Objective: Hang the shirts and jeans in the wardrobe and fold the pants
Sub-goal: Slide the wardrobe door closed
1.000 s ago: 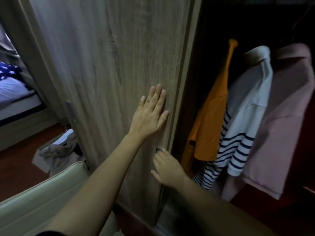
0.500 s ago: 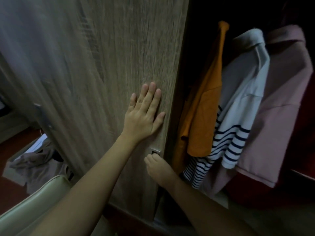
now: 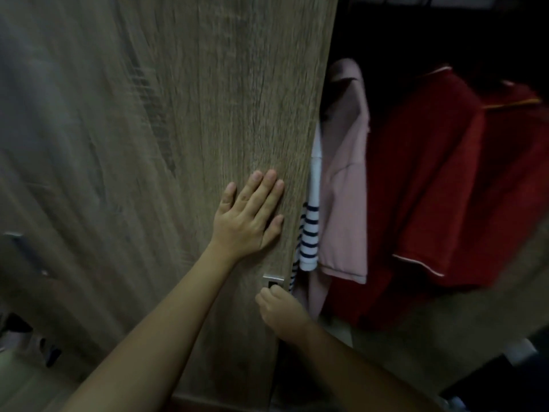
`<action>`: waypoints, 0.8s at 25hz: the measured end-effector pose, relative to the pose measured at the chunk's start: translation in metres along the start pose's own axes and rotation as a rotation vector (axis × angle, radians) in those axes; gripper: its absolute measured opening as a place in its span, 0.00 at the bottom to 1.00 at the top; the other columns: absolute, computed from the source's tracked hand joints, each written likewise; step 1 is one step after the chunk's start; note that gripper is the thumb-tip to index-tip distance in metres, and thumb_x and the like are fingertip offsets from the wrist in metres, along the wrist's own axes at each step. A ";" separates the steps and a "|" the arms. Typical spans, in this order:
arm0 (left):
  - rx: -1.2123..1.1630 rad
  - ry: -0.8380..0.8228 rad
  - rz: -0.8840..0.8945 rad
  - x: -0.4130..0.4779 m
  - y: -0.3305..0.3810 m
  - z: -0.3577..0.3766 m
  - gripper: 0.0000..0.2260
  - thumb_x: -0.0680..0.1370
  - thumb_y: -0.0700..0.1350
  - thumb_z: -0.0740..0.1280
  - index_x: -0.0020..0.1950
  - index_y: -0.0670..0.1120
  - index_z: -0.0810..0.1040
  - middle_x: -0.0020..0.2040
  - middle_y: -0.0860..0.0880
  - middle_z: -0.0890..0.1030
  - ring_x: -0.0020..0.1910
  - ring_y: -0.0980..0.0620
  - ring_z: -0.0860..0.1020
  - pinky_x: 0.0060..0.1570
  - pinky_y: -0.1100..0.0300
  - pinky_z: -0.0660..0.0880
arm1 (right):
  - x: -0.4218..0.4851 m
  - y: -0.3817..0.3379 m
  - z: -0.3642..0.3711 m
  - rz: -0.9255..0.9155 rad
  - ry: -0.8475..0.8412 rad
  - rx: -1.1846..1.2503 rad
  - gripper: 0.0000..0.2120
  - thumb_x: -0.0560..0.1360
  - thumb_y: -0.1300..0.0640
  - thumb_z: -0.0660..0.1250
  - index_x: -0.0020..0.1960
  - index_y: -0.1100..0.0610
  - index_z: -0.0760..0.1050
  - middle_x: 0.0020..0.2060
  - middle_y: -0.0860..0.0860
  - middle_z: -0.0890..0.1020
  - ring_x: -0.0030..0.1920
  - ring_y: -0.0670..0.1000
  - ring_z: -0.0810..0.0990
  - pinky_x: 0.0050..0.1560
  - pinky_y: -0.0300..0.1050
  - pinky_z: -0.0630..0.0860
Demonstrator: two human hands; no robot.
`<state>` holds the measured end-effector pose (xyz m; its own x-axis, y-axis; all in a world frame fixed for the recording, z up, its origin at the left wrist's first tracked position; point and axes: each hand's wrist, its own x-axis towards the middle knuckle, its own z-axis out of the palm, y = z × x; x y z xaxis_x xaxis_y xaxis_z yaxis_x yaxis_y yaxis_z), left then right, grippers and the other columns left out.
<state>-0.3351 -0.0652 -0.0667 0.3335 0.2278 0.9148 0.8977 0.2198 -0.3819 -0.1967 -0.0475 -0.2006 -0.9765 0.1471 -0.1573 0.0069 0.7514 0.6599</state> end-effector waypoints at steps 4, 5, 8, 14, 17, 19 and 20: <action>-0.040 0.041 0.016 0.030 0.064 0.007 0.29 0.78 0.53 0.56 0.77 0.44 0.56 0.78 0.48 0.51 0.77 0.51 0.52 0.74 0.52 0.46 | -0.059 0.020 0.026 0.045 -0.084 0.046 0.07 0.66 0.48 0.69 0.40 0.49 0.83 0.38 0.45 0.79 0.41 0.47 0.75 0.44 0.40 0.73; -0.051 0.051 0.021 0.039 0.081 0.009 0.29 0.78 0.53 0.57 0.76 0.44 0.56 0.78 0.47 0.51 0.77 0.51 0.52 0.74 0.52 0.45 | -0.076 0.024 0.034 0.035 -0.109 0.048 0.08 0.67 0.48 0.70 0.41 0.50 0.83 0.39 0.45 0.79 0.41 0.48 0.75 0.45 0.40 0.73; -0.070 0.065 0.021 0.060 0.129 0.016 0.29 0.78 0.54 0.58 0.76 0.44 0.57 0.78 0.47 0.51 0.77 0.51 0.52 0.73 0.52 0.45 | -0.123 0.041 0.046 0.069 -0.133 0.059 0.08 0.69 0.48 0.69 0.44 0.50 0.83 0.41 0.46 0.79 0.43 0.48 0.74 0.47 0.41 0.73; -0.128 0.088 0.004 0.099 0.213 0.025 0.28 0.78 0.53 0.59 0.76 0.44 0.59 0.78 0.48 0.51 0.77 0.51 0.53 0.73 0.53 0.45 | -0.205 0.065 0.066 0.094 -0.200 -0.019 0.14 0.75 0.54 0.64 0.58 0.58 0.76 0.53 0.54 0.75 0.51 0.53 0.72 0.56 0.47 0.70; -0.151 0.092 0.003 0.114 0.252 0.027 0.27 0.78 0.53 0.59 0.75 0.44 0.60 0.78 0.48 0.51 0.77 0.52 0.52 0.73 0.53 0.45 | -0.241 0.073 0.084 0.144 -0.265 0.053 0.13 0.74 0.52 0.65 0.55 0.55 0.80 0.50 0.51 0.77 0.50 0.52 0.73 0.56 0.47 0.71; -0.146 0.092 0.011 0.122 0.273 0.029 0.27 0.79 0.53 0.59 0.75 0.44 0.59 0.78 0.48 0.50 0.77 0.52 0.52 0.73 0.53 0.45 | -0.262 0.079 0.093 0.177 -0.260 0.066 0.14 0.74 0.52 0.63 0.57 0.55 0.79 0.52 0.51 0.78 0.53 0.52 0.74 0.58 0.46 0.72; -0.144 0.090 0.011 0.126 0.283 0.031 0.27 0.79 0.53 0.59 0.75 0.44 0.59 0.78 0.47 0.50 0.77 0.52 0.51 0.73 0.53 0.45 | -0.272 0.081 0.098 0.195 -0.246 0.077 0.14 0.75 0.53 0.62 0.58 0.56 0.78 0.53 0.52 0.77 0.54 0.53 0.74 0.60 0.46 0.71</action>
<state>-0.0478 0.0551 -0.0635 0.3624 0.1420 0.9211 0.9235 0.0784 -0.3754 0.0911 0.0365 -0.1765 -0.8738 0.4373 -0.2125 0.2143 0.7387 0.6391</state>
